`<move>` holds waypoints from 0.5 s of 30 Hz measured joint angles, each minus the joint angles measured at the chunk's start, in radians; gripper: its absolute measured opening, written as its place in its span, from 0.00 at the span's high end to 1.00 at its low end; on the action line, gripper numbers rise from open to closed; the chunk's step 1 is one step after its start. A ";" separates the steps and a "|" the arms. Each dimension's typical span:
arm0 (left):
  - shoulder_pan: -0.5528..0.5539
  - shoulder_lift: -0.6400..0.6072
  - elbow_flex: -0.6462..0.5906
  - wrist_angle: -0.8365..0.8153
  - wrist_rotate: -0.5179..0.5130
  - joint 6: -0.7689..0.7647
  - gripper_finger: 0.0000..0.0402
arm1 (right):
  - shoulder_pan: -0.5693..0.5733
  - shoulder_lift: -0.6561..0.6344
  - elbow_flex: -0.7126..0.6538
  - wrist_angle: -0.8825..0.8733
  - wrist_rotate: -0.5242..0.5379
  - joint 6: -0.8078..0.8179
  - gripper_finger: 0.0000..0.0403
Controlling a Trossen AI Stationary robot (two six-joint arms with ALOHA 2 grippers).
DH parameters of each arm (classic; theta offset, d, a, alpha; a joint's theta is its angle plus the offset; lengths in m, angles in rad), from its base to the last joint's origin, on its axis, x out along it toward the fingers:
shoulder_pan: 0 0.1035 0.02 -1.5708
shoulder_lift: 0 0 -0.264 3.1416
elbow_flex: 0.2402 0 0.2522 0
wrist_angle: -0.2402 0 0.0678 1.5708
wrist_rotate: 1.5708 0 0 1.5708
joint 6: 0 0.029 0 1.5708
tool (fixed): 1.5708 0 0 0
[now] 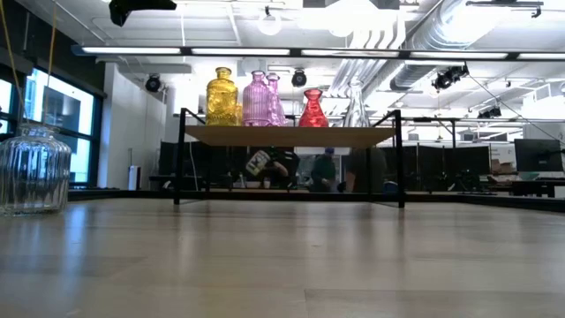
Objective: Sort vases onto shelf
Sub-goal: Put the red vase on the shelf
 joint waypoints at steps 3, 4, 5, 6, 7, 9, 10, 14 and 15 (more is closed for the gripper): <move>0.000 0.000 0.000 0.000 0.000 0.000 0.64 | 0.000 0.000 0.000 -0.001 -0.002 0.010 0.77; 0.000 0.000 0.000 0.000 0.000 0.000 0.64 | 0.000 0.000 0.000 -0.002 -0.002 0.018 0.77; 0.000 0.000 0.000 0.000 0.000 0.000 0.64 | 0.000 0.000 0.000 -0.003 -0.004 0.022 0.77; 0.000 0.000 0.000 0.000 0.000 0.000 0.64 | 0.000 0.000 0.000 -0.002 -0.004 0.022 0.77; 0.000 0.000 0.000 0.000 0.000 0.000 0.64 | 0.000 0.000 0.000 -0.002 -0.005 0.022 0.77; 0.000 0.000 0.000 0.000 0.000 0.000 0.64 | 0.000 -0.002 0.000 -0.002 -0.006 0.022 0.77; 0.000 0.000 0.000 0.000 0.000 0.000 0.64 | -0.002 -0.005 0.000 -0.002 -0.008 0.022 0.77; 0.000 0.000 0.000 0.000 0.000 0.000 0.64 | -0.011 -0.030 0.000 -0.005 -0.024 0.022 0.77; 0.000 0.000 0.000 0.000 0.001 0.000 0.64 | -0.015 -0.038 0.000 -0.014 -0.022 0.021 0.77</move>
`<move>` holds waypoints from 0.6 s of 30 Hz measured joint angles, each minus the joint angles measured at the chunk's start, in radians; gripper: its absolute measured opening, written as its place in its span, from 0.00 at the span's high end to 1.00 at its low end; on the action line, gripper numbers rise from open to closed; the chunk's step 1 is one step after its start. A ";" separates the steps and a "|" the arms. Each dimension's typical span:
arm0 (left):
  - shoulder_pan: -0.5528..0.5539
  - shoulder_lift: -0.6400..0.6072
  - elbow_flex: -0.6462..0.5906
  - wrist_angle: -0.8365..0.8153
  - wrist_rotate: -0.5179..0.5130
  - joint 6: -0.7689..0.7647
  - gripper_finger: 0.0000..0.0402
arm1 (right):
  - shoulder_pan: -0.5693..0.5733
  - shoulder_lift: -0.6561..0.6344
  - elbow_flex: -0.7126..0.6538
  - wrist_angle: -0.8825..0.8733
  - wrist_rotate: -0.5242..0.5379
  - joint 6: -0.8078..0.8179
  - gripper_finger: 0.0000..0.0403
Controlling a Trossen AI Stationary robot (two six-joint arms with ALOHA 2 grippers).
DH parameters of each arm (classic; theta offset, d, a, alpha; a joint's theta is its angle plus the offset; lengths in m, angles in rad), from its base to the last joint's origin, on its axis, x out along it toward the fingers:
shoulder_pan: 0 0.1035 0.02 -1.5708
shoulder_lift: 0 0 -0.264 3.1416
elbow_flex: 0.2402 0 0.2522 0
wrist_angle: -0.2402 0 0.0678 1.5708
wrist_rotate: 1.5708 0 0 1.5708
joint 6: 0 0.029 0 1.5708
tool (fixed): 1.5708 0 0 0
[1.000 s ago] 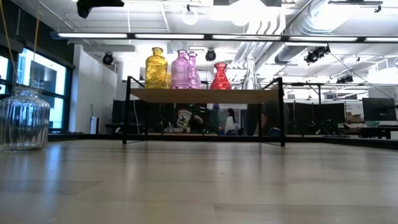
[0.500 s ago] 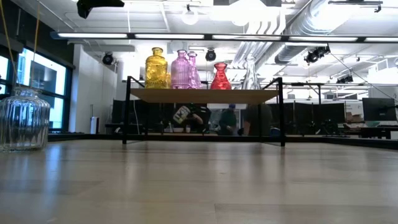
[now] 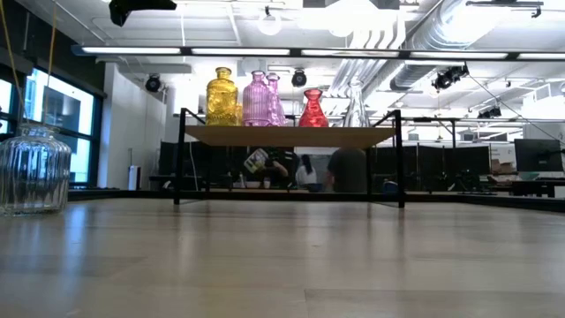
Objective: Sort vases onto shelf
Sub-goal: Put the red vase on the shelf
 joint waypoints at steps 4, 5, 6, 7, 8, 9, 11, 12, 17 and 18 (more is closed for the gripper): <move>0.000 0.000 0.000 0.000 0.000 0.000 0.64 | -0.015 -0.034 0.000 -0.036 0.016 -0.015 0.77; 0.000 0.000 0.000 0.000 0.000 0.000 0.64 | -0.020 -0.040 0.000 -0.041 0.018 -0.026 0.77; 0.000 0.000 0.000 0.000 0.000 0.000 0.64 | -0.025 -0.046 0.000 -0.045 0.017 -0.044 0.77; 0.000 0.000 0.000 0.000 0.000 0.000 0.64 | -0.032 -0.053 0.000 -0.046 0.018 -0.058 0.77; 0.000 0.000 0.000 0.000 0.000 0.000 0.64 | -0.040 -0.060 0.000 -0.046 0.018 -0.078 0.77; 0.000 0.000 0.000 0.000 0.000 -0.001 0.64 | -0.048 -0.068 0.000 -0.046 0.018 -0.102 0.77; 0.000 0.000 0.000 0.000 0.000 -0.001 0.64 | -0.071 -0.085 0.000 -0.046 0.020 -0.146 0.77; 0.000 0.000 0.000 0.000 0.000 -0.001 0.64 | -0.084 -0.095 0.000 -0.046 0.025 -0.171 0.77; 0.000 0.000 0.000 0.000 0.000 -0.001 0.64 | -0.160 -0.157 0.000 -0.047 0.033 -0.311 0.77; 0.000 0.000 0.000 0.000 0.000 -0.001 0.64 | -0.177 -0.170 0.000 -0.047 0.033 -0.343 0.77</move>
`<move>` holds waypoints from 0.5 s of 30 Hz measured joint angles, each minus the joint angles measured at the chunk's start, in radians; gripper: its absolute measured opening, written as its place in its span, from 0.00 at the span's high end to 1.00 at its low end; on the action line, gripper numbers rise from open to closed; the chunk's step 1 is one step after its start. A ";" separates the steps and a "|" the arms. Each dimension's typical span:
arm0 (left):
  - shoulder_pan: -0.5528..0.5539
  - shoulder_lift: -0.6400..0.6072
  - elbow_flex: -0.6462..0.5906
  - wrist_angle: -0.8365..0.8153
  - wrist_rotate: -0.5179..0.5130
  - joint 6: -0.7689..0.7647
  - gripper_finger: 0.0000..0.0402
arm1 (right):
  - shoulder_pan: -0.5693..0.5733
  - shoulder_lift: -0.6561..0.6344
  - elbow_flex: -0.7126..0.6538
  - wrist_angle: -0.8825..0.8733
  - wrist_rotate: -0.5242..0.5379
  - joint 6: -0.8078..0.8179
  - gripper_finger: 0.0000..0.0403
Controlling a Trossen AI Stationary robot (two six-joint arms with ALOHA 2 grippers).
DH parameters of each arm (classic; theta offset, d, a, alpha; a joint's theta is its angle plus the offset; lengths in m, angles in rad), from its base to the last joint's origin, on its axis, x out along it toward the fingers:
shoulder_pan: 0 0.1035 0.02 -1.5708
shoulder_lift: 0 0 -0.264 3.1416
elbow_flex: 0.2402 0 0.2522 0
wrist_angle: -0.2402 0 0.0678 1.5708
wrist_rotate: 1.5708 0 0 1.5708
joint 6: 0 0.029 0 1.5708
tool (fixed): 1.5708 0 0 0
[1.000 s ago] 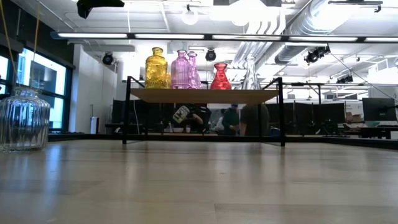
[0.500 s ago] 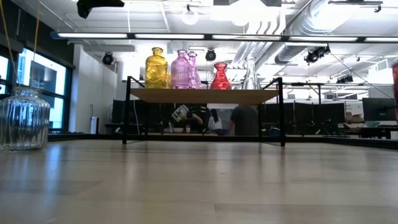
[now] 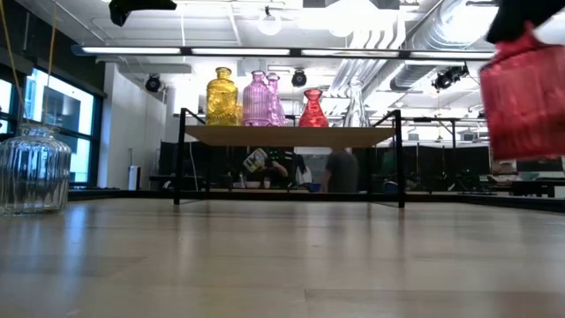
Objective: Sort vases onto shelf
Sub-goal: Put the red vase on the shelf
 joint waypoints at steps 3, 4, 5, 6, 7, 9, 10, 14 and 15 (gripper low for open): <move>0.000 0.000 0.000 0.000 0.000 0.000 0.64 | -0.051 -0.044 0.000 0.000 0.003 -0.098 0.77; 0.000 0.000 0.000 0.000 0.000 0.000 0.64 | -0.070 -0.057 0.000 0.000 0.004 -0.131 0.77; 0.000 0.000 0.000 0.000 0.000 0.000 0.64 | -0.088 -0.069 0.000 0.002 0.008 -0.166 0.77; 0.000 0.000 0.000 0.000 0.000 0.000 0.64 | -0.109 -0.082 0.000 0.006 0.017 -0.200 0.77; 0.000 0.000 0.000 0.000 0.000 0.001 0.64 | -0.129 -0.096 0.000 0.012 0.026 -0.233 0.77; 0.000 0.000 0.000 0.000 0.000 0.001 0.64 | -0.172 -0.123 0.000 0.037 0.045 -0.315 0.77; 0.000 0.000 0.000 0.000 0.000 0.001 0.64 | -0.193 -0.135 0.000 0.049 0.051 -0.354 0.77; 0.000 0.000 0.000 0.000 0.000 0.001 0.64 | -0.276 -0.178 0.000 0.130 0.082 -0.482 0.77; 0.000 0.000 0.000 0.000 0.000 0.002 0.64 | -0.293 -0.187 0.000 0.149 0.091 -0.514 0.77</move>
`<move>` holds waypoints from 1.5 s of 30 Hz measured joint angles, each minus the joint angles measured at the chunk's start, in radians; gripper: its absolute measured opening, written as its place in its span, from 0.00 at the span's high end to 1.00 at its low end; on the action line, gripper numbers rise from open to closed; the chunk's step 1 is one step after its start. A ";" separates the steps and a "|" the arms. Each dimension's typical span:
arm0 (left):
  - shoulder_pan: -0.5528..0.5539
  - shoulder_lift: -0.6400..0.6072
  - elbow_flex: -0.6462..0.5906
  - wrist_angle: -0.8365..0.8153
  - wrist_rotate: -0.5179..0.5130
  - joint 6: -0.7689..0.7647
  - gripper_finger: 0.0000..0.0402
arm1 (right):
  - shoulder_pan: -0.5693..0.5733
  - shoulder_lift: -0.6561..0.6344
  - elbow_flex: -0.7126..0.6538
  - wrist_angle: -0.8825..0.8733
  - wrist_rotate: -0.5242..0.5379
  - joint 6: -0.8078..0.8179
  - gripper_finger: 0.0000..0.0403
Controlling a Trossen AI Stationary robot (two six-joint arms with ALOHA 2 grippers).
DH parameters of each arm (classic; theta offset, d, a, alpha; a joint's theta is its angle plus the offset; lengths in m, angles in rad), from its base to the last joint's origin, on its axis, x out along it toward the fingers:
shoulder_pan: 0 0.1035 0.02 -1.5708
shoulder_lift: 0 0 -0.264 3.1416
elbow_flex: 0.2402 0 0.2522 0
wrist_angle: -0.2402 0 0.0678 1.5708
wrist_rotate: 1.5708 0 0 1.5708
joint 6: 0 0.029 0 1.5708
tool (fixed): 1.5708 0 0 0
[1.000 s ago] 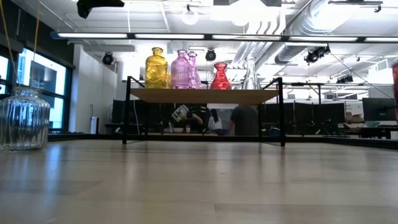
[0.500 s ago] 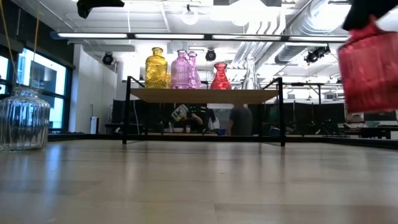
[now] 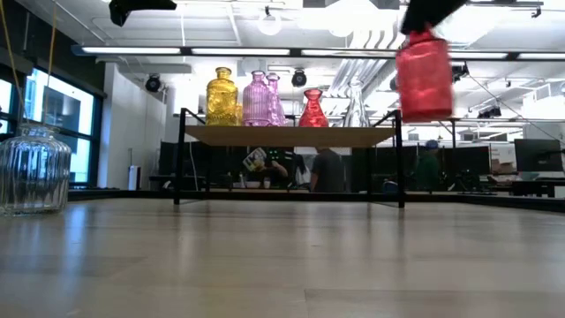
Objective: Sort vases onto shelf
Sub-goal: Put the red vase on the shelf
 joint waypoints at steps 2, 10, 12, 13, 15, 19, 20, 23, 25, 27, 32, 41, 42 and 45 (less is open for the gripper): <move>0.000 0.000 0.000 0.000 0.000 0.000 0.64 | -0.039 -0.011 0.000 0.052 0.011 -0.059 0.77; 0.000 0.003 0.000 0.000 0.000 -0.008 0.64 | -0.210 -0.021 0.000 0.288 -0.048 -0.324 0.77; 0.000 0.005 0.000 -0.001 0.000 -0.008 0.64 | -0.252 -0.021 0.000 0.353 -0.066 -0.386 0.77; 0.000 0.004 0.000 -0.001 0.000 -0.008 0.64 | -0.273 -0.021 0.000 0.386 -0.072 -0.418 0.77; 0.000 0.003 0.000 0.000 0.000 -0.008 0.64 | -0.315 -0.021 0.000 0.449 -0.092 -0.480 0.77; 0.000 0.004 0.000 0.000 0.000 -0.009 0.64 | -0.392 -0.021 0.000 0.537 -0.137 -0.584 0.77; 0.000 0.004 0.000 -0.001 0.000 -0.009 0.64 | -0.410 -0.021 0.000 0.552 -0.145 -0.607 0.77; 0.000 0.004 0.000 -0.001 0.000 -0.009 0.64 | -0.456 -0.021 0.000 0.601 -0.152 -0.684 0.77; 0.000 0.004 0.000 -0.001 0.001 -0.007 0.64 | -0.482 -0.021 0.000 0.646 -0.157 -0.752 0.77; 0.000 0.005 0.000 -0.001 0.008 0.004 0.64 | -0.508 -0.021 0.000 0.694 -0.167 -0.814 0.77; 0.000 0.005 0.000 -0.001 0.013 0.016 0.64 | -0.572 -0.021 0.000 0.760 -0.206 -0.921 0.77; 0.000 0.005 0.000 0.000 0.013 0.005 0.64 | -0.680 -0.021 0.003 0.808 -0.335 -1.057 0.76; 0.000 0.005 0.000 0.000 0.013 0.003 0.64 | -0.693 -0.021 0.010 0.805 -0.354 -1.074 0.76; 0.000 0.005 0.000 0.000 0.008 0.003 0.64 | -0.729 -0.018 0.031 0.803 -0.402 -1.116 0.76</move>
